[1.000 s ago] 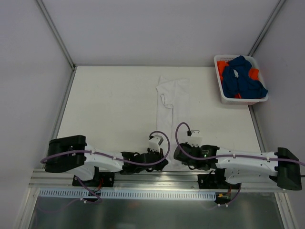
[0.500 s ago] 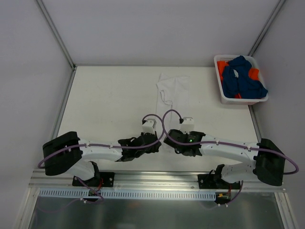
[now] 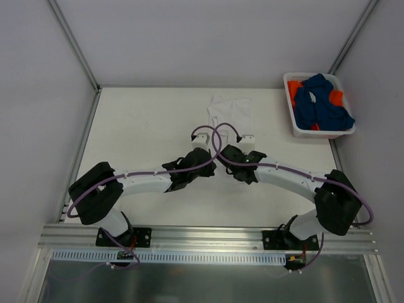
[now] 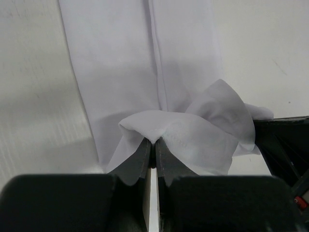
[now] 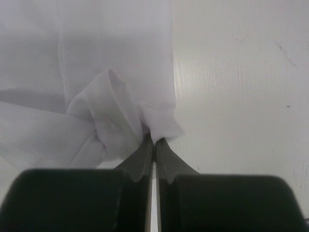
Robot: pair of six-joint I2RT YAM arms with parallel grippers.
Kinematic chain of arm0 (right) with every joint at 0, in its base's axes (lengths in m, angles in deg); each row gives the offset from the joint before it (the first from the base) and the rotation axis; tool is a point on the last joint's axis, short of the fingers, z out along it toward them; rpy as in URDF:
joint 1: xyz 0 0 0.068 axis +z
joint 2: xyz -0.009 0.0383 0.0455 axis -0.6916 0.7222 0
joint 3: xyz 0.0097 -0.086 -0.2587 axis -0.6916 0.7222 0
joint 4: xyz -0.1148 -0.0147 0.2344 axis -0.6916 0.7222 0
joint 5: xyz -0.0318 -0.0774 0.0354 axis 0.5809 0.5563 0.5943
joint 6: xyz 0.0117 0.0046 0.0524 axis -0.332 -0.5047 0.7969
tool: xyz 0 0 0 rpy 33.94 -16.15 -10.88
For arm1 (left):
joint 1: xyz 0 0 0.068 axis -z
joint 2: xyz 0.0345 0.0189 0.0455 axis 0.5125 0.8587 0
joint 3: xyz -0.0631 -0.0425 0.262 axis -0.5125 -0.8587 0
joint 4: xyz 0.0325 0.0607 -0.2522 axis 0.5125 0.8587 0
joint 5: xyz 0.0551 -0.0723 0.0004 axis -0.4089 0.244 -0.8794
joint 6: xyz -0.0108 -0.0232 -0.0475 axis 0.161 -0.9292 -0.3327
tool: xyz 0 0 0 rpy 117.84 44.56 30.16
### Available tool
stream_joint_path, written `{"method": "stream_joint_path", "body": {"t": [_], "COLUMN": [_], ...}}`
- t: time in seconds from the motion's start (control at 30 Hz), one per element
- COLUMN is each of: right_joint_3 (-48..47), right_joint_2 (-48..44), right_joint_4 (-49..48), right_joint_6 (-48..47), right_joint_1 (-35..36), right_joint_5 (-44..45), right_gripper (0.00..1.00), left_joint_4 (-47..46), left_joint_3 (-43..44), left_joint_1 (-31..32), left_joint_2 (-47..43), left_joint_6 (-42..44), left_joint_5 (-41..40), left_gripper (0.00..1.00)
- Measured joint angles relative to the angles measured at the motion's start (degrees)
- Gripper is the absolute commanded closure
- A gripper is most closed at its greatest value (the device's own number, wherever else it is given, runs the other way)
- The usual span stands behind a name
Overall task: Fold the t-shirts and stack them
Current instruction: Fold the tshirt
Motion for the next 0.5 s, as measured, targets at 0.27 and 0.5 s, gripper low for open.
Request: {"method": "stream_joint_path", "body": {"t": [0.27, 0.5], "right_joint_3": [-10.01, -21.42], "right_joint_2": [9.88, 18.53], "right_joint_4": [-4.92, -7.02], "right_joint_6": [-10.75, -18.53], "right_joint_1": [-8.50, -15.15], "right_joint_5": [-2.49, -6.38], "right_gripper": [0.99, 0.99], "left_joint_4": [2.45, 4.55], "left_joint_3": [9.66, 17.16], "left_joint_1": [-6.32, -12.11], "left_joint_2": [6.75, 12.04], "left_joint_6": [3.61, 6.29], "left_joint_5": [3.21, 6.78], "left_gripper": [1.00, 1.00]}}
